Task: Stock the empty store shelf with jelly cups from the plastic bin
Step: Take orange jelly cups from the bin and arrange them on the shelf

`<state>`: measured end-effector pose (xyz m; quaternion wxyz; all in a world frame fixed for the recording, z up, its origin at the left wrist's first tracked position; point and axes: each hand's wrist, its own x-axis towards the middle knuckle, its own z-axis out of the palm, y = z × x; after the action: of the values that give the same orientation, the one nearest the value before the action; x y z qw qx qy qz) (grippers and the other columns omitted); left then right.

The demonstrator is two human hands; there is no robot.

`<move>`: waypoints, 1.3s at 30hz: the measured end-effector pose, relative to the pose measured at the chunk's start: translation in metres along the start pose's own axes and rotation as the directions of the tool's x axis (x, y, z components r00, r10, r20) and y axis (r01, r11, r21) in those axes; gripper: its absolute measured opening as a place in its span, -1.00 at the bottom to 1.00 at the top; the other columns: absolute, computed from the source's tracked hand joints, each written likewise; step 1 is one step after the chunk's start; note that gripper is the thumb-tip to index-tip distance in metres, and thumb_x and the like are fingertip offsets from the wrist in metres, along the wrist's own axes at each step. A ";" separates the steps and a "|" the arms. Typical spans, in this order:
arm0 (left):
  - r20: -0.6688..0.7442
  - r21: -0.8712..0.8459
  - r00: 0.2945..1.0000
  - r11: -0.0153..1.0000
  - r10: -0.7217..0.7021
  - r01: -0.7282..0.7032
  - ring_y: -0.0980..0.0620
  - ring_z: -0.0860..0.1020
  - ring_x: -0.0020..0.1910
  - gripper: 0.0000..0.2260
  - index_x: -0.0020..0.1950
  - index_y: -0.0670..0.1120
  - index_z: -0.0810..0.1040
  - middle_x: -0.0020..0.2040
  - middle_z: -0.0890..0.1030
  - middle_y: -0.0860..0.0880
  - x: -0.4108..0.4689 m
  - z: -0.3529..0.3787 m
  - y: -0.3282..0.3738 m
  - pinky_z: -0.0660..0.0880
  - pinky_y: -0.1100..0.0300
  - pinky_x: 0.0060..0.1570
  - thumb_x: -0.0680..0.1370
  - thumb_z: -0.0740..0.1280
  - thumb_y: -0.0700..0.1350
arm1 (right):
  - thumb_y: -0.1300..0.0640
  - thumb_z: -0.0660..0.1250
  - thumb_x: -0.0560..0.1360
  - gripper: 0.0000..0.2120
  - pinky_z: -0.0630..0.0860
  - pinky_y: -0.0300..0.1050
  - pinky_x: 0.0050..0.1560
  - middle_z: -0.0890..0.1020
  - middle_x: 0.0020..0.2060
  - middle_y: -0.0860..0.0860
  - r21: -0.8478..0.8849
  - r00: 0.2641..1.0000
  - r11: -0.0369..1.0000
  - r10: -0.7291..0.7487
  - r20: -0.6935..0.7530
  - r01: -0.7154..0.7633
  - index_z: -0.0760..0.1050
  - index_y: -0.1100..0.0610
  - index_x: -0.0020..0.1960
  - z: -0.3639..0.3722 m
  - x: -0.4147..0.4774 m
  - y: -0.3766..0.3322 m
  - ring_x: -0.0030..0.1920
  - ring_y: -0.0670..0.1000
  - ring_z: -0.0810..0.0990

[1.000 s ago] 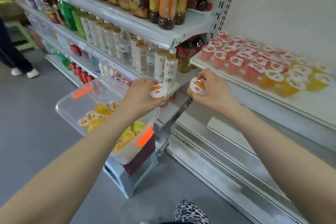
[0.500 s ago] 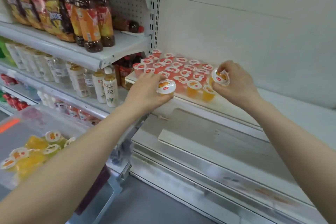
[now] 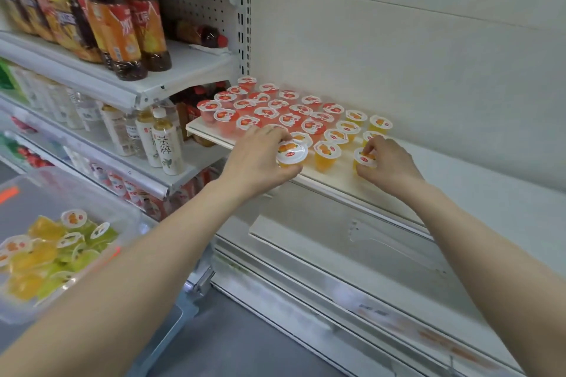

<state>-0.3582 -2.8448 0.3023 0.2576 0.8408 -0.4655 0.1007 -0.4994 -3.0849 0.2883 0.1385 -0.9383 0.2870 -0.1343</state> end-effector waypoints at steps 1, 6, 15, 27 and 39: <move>-0.002 0.005 1.000 1.000 -0.006 0.006 -0.01 0.43 0.12 -0.48 0.26 -0.02 0.51 0.17 0.57 0.05 0.000 0.002 0.002 0.38 0.12 0.11 0.40 0.40 0.22 | 0.03 0.41 0.40 -0.71 0.29 -0.13 -0.09 0.52 0.06 0.06 0.004 1.000 1.000 -0.015 -0.008 0.015 0.43 0.06 0.06 0.001 0.003 0.002 0.06 0.12 0.51; -0.018 0.044 1.000 0.999 0.005 -0.004 -0.01 0.41 0.14 -0.47 0.25 0.01 0.53 0.14 0.59 0.07 0.004 0.009 0.015 0.34 0.13 0.08 0.39 0.38 0.28 | 0.06 0.41 0.46 -0.74 0.38 -0.10 -0.06 0.43 0.13 0.09 0.011 0.991 0.993 -0.113 -0.069 0.114 0.46 0.13 0.08 0.005 0.012 0.010 -0.03 0.16 0.53; -0.027 0.072 0.994 0.992 0.108 -0.106 0.00 0.35 0.21 -0.48 0.18 0.02 0.57 0.16 0.52 0.04 0.021 0.032 0.049 0.29 0.17 0.18 0.35 0.41 0.31 | -0.01 0.39 0.48 -0.70 0.40 0.00 0.07 0.58 0.10 0.03 -0.264 0.939 0.917 -0.332 -0.086 0.300 0.53 0.10 0.16 -0.004 0.010 0.026 0.12 0.14 0.43; -0.006 0.175 0.988 0.973 0.152 -0.148 -0.10 0.20 0.46 -0.44 0.18 -0.09 0.60 0.26 0.50 -0.04 0.044 0.088 0.081 0.19 0.06 0.41 0.36 0.40 0.29 | 0.05 0.25 0.59 -0.65 0.37 0.07 0.16 0.56 0.22 0.08 -0.358 0.912 0.869 -0.399 -0.095 0.343 0.50 0.12 0.34 -0.036 0.001 0.056 0.27 0.19 0.44; 0.010 0.194 0.989 0.969 0.150 -0.150 -0.11 0.24 0.44 -0.40 0.31 -0.08 0.52 0.31 0.48 -0.05 0.042 0.083 0.077 0.23 0.03 0.38 0.43 0.34 0.30 | 0.04 0.23 0.60 -0.63 0.36 0.11 0.22 0.53 0.25 0.12 -0.363 0.922 0.872 -0.380 -0.078 0.329 0.45 0.15 0.37 -0.040 -0.005 0.047 0.30 0.20 0.43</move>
<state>-0.4051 -2.9526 0.2757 0.1670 0.8241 -0.5150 0.1669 -0.5400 -3.1272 0.3086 -0.0757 -0.9721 0.1382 -0.1740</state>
